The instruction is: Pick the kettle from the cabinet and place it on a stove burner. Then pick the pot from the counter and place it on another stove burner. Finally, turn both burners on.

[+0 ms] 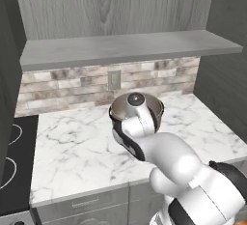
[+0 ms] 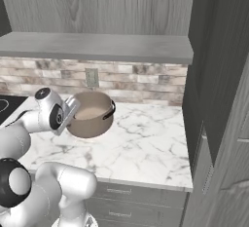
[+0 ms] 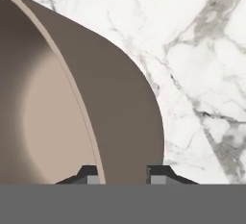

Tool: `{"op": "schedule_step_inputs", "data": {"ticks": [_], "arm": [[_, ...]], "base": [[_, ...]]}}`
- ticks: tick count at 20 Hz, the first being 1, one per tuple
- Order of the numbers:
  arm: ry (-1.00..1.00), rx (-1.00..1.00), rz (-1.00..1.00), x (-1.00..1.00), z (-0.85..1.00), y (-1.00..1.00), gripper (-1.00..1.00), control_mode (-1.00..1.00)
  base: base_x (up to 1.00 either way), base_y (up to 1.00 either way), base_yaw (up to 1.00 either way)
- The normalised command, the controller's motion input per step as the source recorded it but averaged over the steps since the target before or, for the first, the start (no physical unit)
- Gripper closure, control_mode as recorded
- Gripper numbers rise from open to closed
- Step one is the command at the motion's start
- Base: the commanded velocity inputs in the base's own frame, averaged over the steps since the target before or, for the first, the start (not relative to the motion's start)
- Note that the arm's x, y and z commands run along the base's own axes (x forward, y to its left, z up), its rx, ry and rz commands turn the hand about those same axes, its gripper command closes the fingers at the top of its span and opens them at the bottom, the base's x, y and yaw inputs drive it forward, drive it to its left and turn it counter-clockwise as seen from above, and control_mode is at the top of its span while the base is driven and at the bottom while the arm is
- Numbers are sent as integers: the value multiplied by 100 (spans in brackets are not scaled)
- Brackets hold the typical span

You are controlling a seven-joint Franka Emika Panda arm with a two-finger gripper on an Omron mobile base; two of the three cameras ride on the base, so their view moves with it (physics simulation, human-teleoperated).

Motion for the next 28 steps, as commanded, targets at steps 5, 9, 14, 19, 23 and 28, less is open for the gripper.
{"op": "schedule_step_inputs", "data": {"ticks": [5,9,14,19,23,28], "arm": [[-9,0,-2,-40,18,0,100,-100],[-2,0,-3,-40,27,0,100,-100],[0,0,-3,-45,36,0,100,-100],[0,0,-3,-48,41,0,100,-100],[1,0,-3,-51,44,0,100,-100],[2,0,-2,-56,52,0,100,-100]], "base": [[0,0,0],[0,0,0],[0,0,0],[0,0,0],[0,0,0],[0,0,0]]}}
